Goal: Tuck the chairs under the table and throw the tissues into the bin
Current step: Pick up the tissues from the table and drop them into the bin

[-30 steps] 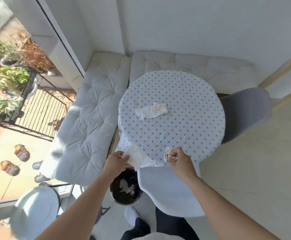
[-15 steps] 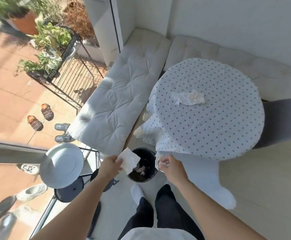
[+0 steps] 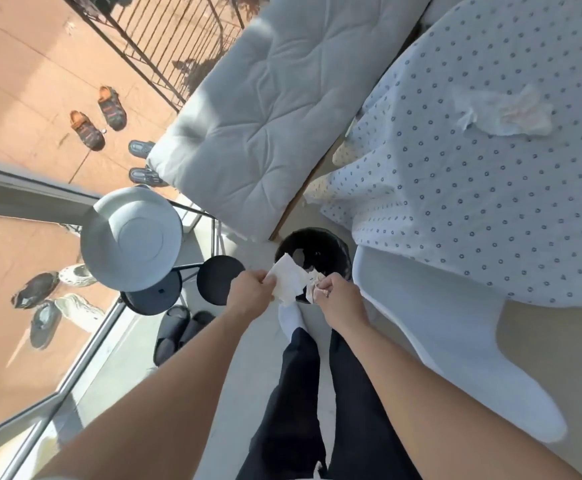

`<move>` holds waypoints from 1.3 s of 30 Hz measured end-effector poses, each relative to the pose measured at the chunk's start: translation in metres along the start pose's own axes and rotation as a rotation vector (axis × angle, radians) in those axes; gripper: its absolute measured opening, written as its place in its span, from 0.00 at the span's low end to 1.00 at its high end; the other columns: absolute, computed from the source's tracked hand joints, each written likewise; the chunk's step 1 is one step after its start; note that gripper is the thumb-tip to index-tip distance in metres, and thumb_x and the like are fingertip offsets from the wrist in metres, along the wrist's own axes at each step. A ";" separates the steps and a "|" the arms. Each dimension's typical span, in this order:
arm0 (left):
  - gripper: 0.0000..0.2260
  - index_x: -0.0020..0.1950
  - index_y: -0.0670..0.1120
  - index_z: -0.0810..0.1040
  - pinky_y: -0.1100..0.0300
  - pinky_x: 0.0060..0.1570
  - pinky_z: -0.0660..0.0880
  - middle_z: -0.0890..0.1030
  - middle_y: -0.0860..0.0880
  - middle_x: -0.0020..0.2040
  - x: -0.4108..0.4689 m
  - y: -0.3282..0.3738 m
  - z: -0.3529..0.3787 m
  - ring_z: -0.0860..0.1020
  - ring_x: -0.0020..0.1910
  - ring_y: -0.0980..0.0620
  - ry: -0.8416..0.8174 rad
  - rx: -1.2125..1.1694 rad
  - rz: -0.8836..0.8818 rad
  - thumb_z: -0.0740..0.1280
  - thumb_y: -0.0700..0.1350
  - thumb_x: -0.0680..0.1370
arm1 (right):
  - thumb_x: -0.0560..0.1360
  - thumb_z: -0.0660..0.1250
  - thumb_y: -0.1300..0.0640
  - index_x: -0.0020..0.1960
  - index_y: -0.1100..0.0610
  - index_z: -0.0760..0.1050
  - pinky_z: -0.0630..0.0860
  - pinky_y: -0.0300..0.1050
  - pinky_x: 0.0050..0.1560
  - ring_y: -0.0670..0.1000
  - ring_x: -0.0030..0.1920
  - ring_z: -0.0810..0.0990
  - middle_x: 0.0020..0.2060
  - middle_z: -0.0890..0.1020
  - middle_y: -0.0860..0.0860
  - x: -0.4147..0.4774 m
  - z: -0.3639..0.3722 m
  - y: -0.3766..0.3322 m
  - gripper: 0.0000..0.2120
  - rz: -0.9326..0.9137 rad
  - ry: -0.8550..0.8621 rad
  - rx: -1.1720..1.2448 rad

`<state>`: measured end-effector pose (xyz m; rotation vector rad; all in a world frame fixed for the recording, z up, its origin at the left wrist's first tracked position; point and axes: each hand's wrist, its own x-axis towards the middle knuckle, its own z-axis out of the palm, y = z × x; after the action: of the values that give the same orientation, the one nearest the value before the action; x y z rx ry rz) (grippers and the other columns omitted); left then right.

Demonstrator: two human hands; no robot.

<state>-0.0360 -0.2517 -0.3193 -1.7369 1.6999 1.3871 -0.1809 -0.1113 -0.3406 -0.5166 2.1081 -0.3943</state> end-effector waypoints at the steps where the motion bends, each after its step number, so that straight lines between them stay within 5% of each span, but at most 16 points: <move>1: 0.16 0.45 0.41 0.85 0.53 0.39 0.81 0.88 0.44 0.39 0.008 -0.004 0.008 0.86 0.41 0.42 -0.003 0.012 -0.005 0.63 0.50 0.82 | 0.80 0.66 0.56 0.55 0.56 0.78 0.78 0.49 0.53 0.54 0.53 0.80 0.48 0.81 0.49 0.008 0.009 0.001 0.06 0.013 -0.005 -0.017; 5: 0.18 0.48 0.37 0.82 0.55 0.35 0.73 0.86 0.37 0.41 0.039 -0.019 0.034 0.80 0.34 0.45 -0.013 0.061 -0.015 0.62 0.51 0.79 | 0.80 0.63 0.59 0.55 0.59 0.77 0.75 0.48 0.49 0.56 0.55 0.80 0.51 0.83 0.54 0.042 0.041 0.008 0.06 0.058 -0.006 -0.095; 8: 0.16 0.47 0.40 0.84 0.53 0.37 0.79 0.87 0.40 0.42 0.053 -0.022 0.048 0.86 0.42 0.39 -0.027 0.079 0.003 0.63 0.49 0.81 | 0.81 0.62 0.60 0.55 0.59 0.76 0.72 0.46 0.47 0.57 0.55 0.79 0.52 0.82 0.55 0.061 0.056 0.016 0.06 0.083 0.006 -0.125; 13: 0.12 0.50 0.44 0.83 0.50 0.45 0.82 0.88 0.43 0.45 0.070 -0.025 0.067 0.86 0.47 0.43 -0.086 0.090 0.015 0.63 0.48 0.83 | 0.81 0.63 0.59 0.57 0.59 0.75 0.78 0.52 0.52 0.58 0.55 0.79 0.52 0.82 0.57 0.078 0.066 0.028 0.07 0.116 0.043 -0.122; 16: 0.16 0.67 0.49 0.80 0.61 0.40 0.75 0.87 0.53 0.54 0.074 -0.025 0.079 0.83 0.50 0.50 -0.207 0.121 0.007 0.64 0.52 0.83 | 0.80 0.65 0.57 0.61 0.58 0.75 0.73 0.48 0.47 0.58 0.54 0.80 0.53 0.81 0.56 0.079 0.065 0.035 0.11 0.103 0.062 -0.126; 19: 0.23 0.78 0.48 0.72 0.59 0.58 0.73 0.83 0.50 0.69 0.072 -0.028 0.087 0.79 0.66 0.46 -0.298 0.140 -0.005 0.64 0.53 0.84 | 0.81 0.67 0.56 0.66 0.58 0.74 0.68 0.45 0.50 0.58 0.59 0.78 0.59 0.79 0.56 0.077 0.060 0.037 0.15 0.101 0.041 -0.142; 25: 0.21 0.75 0.48 0.75 0.52 0.65 0.77 0.83 0.49 0.68 0.064 -0.036 0.084 0.82 0.64 0.46 -0.284 0.162 -0.021 0.63 0.52 0.83 | 0.81 0.66 0.55 0.69 0.56 0.73 0.74 0.47 0.56 0.56 0.62 0.77 0.63 0.77 0.55 0.065 0.041 0.035 0.17 0.071 0.023 -0.146; 39: 0.14 0.65 0.52 0.81 0.51 0.61 0.81 0.85 0.52 0.61 -0.043 0.042 -0.009 0.86 0.55 0.49 -0.177 0.101 0.172 0.63 0.51 0.82 | 0.82 0.65 0.52 0.70 0.54 0.73 0.74 0.49 0.62 0.55 0.64 0.76 0.64 0.78 0.53 -0.040 -0.092 -0.032 0.18 -0.065 0.147 -0.081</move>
<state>-0.0614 -0.2442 -0.2648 -1.3986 1.8205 1.4522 -0.2313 -0.1110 -0.2481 -0.6210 2.2607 -0.3961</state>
